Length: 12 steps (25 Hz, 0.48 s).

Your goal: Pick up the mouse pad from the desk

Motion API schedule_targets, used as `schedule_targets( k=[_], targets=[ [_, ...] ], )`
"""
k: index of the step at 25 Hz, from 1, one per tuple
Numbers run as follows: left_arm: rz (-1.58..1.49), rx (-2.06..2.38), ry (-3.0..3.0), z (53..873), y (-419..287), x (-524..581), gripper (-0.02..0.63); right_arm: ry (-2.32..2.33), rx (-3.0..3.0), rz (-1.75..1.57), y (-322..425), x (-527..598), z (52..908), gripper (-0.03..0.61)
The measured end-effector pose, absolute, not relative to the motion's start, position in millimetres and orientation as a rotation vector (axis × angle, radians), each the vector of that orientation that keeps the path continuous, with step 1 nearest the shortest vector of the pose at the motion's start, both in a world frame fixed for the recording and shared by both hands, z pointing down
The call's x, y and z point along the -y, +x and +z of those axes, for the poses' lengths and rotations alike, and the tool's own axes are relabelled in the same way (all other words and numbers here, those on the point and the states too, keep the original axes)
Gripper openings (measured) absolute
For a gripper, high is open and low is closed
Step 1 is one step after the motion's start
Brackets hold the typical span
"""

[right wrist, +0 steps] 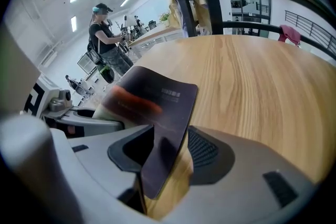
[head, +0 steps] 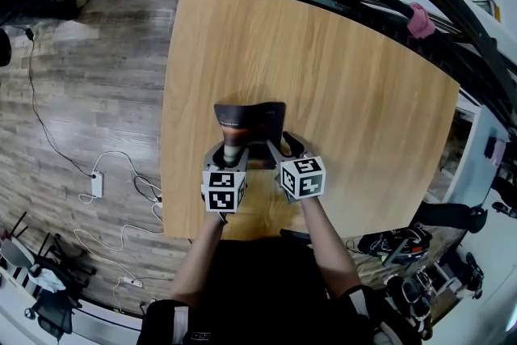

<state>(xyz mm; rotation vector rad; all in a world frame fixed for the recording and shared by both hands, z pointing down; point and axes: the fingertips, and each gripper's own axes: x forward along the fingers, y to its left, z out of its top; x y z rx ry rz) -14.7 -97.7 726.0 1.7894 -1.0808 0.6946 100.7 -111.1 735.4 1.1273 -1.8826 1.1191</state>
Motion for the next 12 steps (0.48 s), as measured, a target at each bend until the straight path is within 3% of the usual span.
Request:
schedule_targets(
  k=[12],
  targets=[
    [0.627, 1.105, 1.786, 718.8, -24.9, 97.9, 0.137, 1.095, 1.892, 1.141, 98.6, 112.3, 733.2, 0.212]
  ],
)
